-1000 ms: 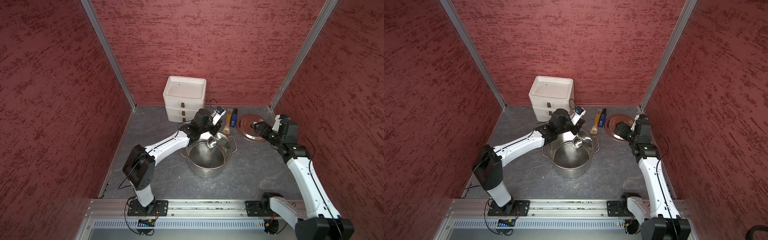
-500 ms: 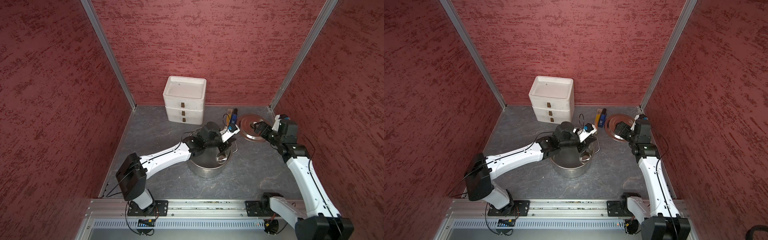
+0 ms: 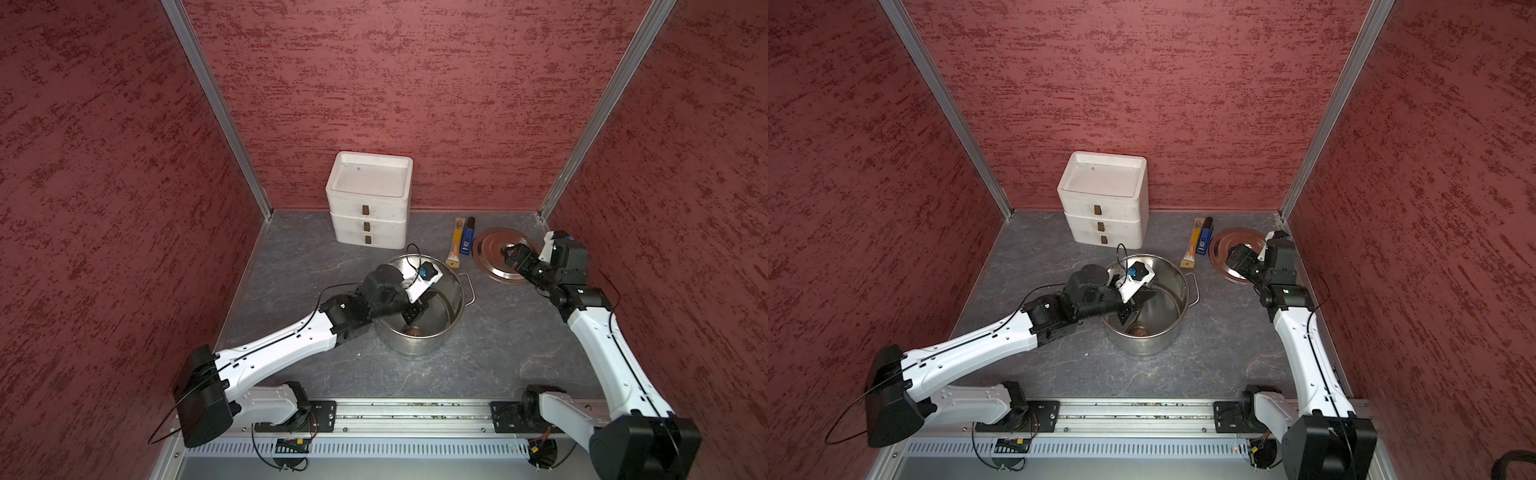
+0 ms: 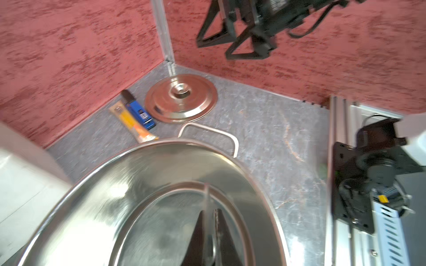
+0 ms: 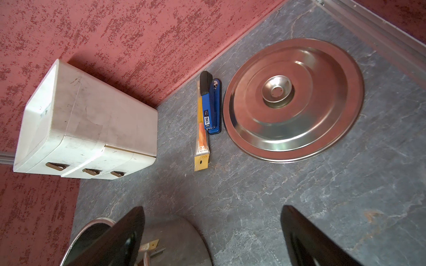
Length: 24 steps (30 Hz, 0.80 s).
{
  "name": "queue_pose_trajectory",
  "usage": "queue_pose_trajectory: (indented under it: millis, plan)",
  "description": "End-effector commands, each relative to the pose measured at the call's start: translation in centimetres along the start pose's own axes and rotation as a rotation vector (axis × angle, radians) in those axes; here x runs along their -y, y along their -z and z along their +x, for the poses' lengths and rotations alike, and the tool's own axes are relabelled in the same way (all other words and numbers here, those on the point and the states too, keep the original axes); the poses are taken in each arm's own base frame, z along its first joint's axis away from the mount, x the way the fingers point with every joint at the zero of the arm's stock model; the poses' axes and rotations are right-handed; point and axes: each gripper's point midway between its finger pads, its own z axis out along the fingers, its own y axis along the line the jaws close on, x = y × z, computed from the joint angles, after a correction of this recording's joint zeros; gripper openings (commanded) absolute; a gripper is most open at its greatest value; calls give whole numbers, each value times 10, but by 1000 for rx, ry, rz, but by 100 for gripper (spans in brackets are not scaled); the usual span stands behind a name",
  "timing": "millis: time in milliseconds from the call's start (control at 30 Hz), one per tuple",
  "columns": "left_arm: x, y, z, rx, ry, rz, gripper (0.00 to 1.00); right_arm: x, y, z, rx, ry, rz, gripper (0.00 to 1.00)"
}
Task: Stir the soup with a spoon
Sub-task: Stir the soup in the pan with a stick.
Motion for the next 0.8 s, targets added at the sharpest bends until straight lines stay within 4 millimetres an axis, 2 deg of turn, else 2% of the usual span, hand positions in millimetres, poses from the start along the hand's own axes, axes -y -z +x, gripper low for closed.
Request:
queue_pose_trajectory:
  millis: [0, 100, 167, 300, 400, 600, 767]
  plan:
    - [-52, 11, 4, 0, 47, -191, 0, -7, 0, -7, 24, -6, -34, 97]
    - [-92, 15, 6, 3, 70, -303, 0, -8, 3, -8, 24, -7, -38, 97]
    - [-110, 15, 4, 7, 69, -342, 0, -8, 5, -8, 25, -3, -36, 97]
    - [-136, 4, -7, 39, 58, -368, 0, -8, 10, -9, 33, 4, -30, 97]
    - [-145, -12, -20, 74, 30, -356, 0, -9, 14, -10, 38, 8, -28, 97]
    - [-143, -51, -57, 161, -12, -265, 0, -11, 19, -11, 41, 17, -27, 97]
    - [-116, -82, -77, 191, -56, -157, 0, -11, 23, -13, 51, 21, -25, 97]
